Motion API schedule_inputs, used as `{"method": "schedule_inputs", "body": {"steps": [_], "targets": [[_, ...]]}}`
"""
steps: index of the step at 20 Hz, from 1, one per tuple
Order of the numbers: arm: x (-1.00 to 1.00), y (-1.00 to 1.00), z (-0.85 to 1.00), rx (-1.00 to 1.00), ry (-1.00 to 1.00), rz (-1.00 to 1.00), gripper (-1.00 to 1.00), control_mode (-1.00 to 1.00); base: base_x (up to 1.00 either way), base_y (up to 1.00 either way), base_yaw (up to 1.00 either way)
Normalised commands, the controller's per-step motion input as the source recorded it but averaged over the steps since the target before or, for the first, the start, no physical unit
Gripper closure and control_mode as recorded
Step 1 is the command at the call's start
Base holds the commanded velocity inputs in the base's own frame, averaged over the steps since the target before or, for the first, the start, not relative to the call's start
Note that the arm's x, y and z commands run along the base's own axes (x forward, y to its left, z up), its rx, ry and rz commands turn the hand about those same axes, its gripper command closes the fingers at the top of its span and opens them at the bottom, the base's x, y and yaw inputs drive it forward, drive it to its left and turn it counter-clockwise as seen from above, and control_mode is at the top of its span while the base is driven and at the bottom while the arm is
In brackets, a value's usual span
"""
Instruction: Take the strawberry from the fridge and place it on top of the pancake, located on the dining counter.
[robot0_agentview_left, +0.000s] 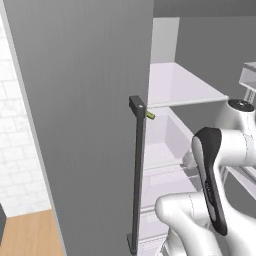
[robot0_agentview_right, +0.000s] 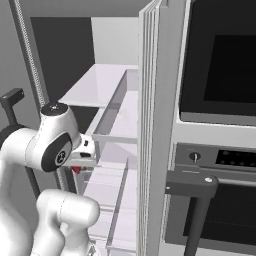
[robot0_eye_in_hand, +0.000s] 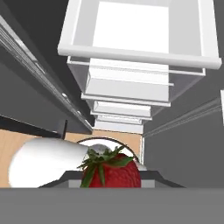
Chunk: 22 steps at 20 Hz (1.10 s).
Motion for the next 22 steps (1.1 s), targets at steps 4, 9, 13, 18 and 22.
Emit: {"method": "schedule_inputs", "body": {"steps": [4,9,13,18,22], "targets": [[-0.42,0.27,0.0,0.0,0.0,0.01,1.0,-1.0,0.0,0.0,0.0],[-0.14,0.13,-0.01,0.0,0.0,0.0,1.0,1.0,-0.8,0.61,0.0],[0.0,0.0,0.0,0.0,0.0,0.0,1.0,1.0,-1.0,0.67,-0.15],[0.0,0.0,0.0,0.0,0.0,0.0,1.0,1.0,-1.0,0.35,-0.52],[0.0,0.0,0.0,0.0,0.0,0.0,1.0,1.0,-0.91,0.13,-0.73]]}}
